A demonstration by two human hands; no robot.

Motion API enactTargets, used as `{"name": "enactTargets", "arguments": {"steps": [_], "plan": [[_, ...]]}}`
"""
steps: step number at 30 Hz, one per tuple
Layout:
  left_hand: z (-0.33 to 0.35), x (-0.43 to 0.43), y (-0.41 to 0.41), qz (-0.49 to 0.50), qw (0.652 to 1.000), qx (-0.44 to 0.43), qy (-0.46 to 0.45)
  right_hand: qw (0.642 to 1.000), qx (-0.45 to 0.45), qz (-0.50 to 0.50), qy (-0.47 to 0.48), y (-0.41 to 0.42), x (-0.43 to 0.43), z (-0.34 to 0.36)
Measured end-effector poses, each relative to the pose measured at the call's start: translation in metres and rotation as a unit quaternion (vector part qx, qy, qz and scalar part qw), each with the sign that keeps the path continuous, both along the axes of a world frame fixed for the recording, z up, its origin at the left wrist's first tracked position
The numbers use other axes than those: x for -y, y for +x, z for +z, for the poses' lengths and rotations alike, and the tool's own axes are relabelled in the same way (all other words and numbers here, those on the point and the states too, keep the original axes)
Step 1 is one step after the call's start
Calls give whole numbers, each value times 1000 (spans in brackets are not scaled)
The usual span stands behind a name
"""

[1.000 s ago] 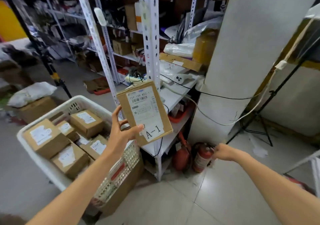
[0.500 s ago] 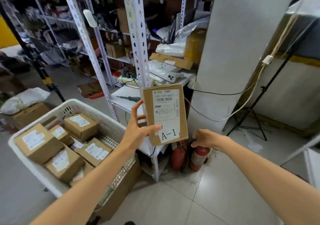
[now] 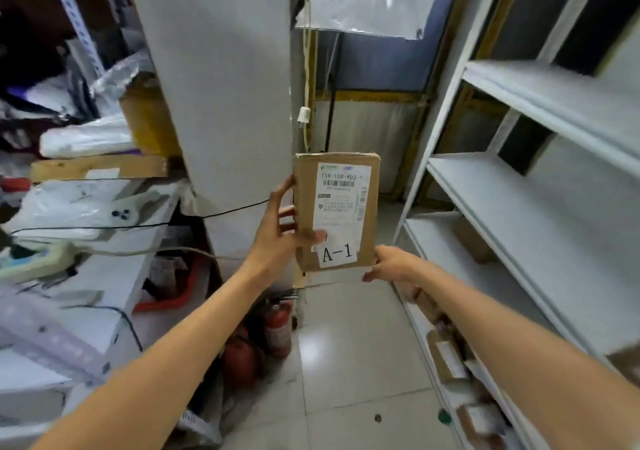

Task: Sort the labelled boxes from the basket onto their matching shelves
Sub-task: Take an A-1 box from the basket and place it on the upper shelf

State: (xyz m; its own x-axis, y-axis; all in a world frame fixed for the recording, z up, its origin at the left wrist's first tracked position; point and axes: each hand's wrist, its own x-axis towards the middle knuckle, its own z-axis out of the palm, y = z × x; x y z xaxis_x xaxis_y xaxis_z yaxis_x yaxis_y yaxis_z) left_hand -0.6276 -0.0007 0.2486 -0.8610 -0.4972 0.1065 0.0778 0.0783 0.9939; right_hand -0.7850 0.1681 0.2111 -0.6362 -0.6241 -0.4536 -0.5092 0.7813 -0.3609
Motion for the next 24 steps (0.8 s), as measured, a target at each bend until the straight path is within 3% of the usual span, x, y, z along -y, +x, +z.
{"name": "enactTargets", "arguments": {"steps": [5,11,18,24], "plan": [[29,-11,-90,-133,991,-26,14,990,-57,-113,55,-49,-58,22],[57,-49,-175,-270,962,-36,23,970,-48,-240,18,-77,-123,43],[58,-136,-246,-401,915,-28,23,933,-23,-360,12,-79,-207,49],[96,-228,-309,-487,871,-68,7,892,-42,-451,-1,-94,-284,66]]}}
